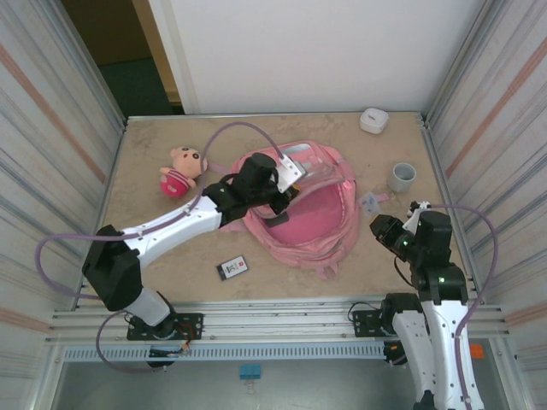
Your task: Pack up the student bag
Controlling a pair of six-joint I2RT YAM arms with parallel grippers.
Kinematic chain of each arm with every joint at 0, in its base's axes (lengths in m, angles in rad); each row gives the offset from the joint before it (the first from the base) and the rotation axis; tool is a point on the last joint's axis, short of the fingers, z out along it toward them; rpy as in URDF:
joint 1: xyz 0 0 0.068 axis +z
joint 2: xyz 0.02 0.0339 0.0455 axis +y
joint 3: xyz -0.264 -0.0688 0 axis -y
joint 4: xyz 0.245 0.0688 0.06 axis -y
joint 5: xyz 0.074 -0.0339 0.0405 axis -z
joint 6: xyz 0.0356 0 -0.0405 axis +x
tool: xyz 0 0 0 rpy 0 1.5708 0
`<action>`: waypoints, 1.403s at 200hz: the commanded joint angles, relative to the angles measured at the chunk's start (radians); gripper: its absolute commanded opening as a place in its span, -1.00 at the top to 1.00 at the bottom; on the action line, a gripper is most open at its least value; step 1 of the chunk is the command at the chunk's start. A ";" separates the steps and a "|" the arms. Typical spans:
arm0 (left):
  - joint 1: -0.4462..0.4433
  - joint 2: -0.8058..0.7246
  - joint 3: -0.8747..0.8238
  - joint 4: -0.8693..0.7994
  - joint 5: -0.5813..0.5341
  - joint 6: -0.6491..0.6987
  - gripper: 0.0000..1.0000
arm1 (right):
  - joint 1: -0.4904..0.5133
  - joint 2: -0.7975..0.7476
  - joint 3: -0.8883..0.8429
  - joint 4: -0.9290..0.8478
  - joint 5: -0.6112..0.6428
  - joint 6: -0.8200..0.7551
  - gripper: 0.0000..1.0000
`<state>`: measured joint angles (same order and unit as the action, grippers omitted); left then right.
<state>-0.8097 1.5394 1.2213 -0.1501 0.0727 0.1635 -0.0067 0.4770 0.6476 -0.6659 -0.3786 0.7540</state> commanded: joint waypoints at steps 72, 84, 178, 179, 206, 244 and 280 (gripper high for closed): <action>0.042 -0.028 0.067 0.080 0.106 -0.119 0.90 | 0.422 0.459 -0.125 0.739 0.004 0.313 0.59; 0.044 -0.030 0.068 0.082 0.110 -0.123 0.90 | 0.441 0.533 -0.136 0.843 0.057 0.362 0.59; 0.058 -0.045 0.069 0.124 0.186 -0.162 0.90 | 0.502 1.017 -0.029 1.278 0.132 0.522 0.53; 0.058 -0.045 0.069 0.124 0.187 -0.163 0.90 | 0.502 1.022 -0.028 1.282 0.132 0.524 0.53; 0.060 -0.038 0.071 0.128 0.191 -0.168 0.90 | 0.506 1.143 0.010 1.343 0.117 0.570 0.45; 0.061 -0.032 0.067 0.112 0.182 -0.161 0.90 | 0.506 1.175 -0.008 1.296 0.120 0.593 0.07; 0.062 -0.031 0.055 0.103 0.162 -0.141 0.90 | 0.505 1.053 -0.067 1.126 0.125 0.535 -0.25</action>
<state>-0.7525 1.5330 1.2354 -0.1295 0.2279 0.0185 0.4915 1.6226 0.6296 0.5964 -0.2642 1.3270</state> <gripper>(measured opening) 0.099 0.599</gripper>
